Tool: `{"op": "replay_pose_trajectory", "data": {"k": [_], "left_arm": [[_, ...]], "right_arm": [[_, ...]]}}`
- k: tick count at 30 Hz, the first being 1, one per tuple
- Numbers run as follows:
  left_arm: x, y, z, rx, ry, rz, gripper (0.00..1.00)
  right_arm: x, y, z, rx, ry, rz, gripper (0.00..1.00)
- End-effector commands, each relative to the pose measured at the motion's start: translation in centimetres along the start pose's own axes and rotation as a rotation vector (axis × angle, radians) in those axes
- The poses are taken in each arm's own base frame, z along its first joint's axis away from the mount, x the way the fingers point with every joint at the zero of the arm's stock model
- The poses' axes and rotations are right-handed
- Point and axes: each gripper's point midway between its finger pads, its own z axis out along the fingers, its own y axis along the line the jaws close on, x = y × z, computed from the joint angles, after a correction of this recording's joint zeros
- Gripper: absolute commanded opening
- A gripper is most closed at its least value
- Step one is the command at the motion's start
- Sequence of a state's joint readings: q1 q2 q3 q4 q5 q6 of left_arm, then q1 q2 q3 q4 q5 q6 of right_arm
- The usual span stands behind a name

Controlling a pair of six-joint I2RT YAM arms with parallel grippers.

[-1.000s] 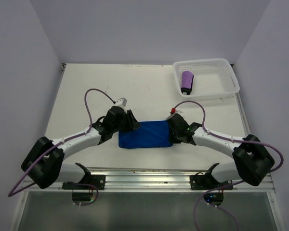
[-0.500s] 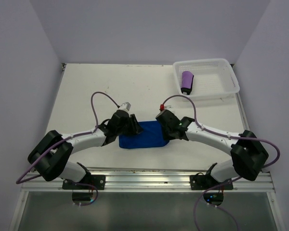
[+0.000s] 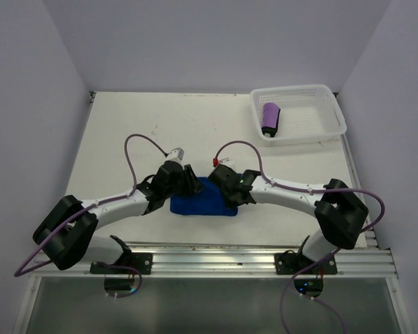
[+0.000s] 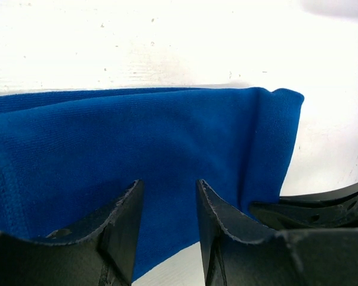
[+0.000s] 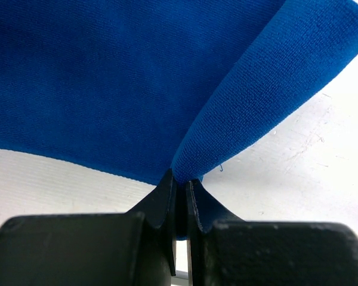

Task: Roll the towels
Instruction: Roll the towel

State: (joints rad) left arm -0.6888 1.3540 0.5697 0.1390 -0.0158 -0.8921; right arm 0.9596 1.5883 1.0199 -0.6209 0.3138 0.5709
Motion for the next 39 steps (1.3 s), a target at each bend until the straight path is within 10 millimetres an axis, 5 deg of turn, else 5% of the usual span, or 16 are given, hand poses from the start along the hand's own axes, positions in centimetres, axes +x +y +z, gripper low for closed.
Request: {"op": "replay_pose_trajectory", "data": {"k": [1,13,20,25,30,39], "left_arm": [[-0.5,-0.2,-0.4,0.009,-0.036,-0.026,0.44],[0.6,0.9,-1.3,0.004,-0.038,-0.069,0.44],[0.4,-0.3,-3.2,0.049,-0.126,-0.036,0.44],[2.9,-0.6,-4.6,0.09,-0.166,0.014,0.43],[5.9,1.3,-5.7,0.094,-0.166,0.013,0.43],[6.0,-2.7,-6.0,0.167,-0.224,0.108,0.45]], "right_arm": [[-0.9,1.0,-0.2,-0.022,-0.018,0.017,0.04],[-0.5,4.0,0.9,-0.144,-0.02,0.106,0.3],[0.4,5.1,1.8,-0.177,0.021,0.188,0.35],[1.1,5.0,2.4,-0.153,0.055,0.28,0.43],[1.8,5.0,3.1,-0.156,0.086,0.34,0.5],[1.3,4.1,3.7,-0.213,0.137,0.552,0.53]]}}
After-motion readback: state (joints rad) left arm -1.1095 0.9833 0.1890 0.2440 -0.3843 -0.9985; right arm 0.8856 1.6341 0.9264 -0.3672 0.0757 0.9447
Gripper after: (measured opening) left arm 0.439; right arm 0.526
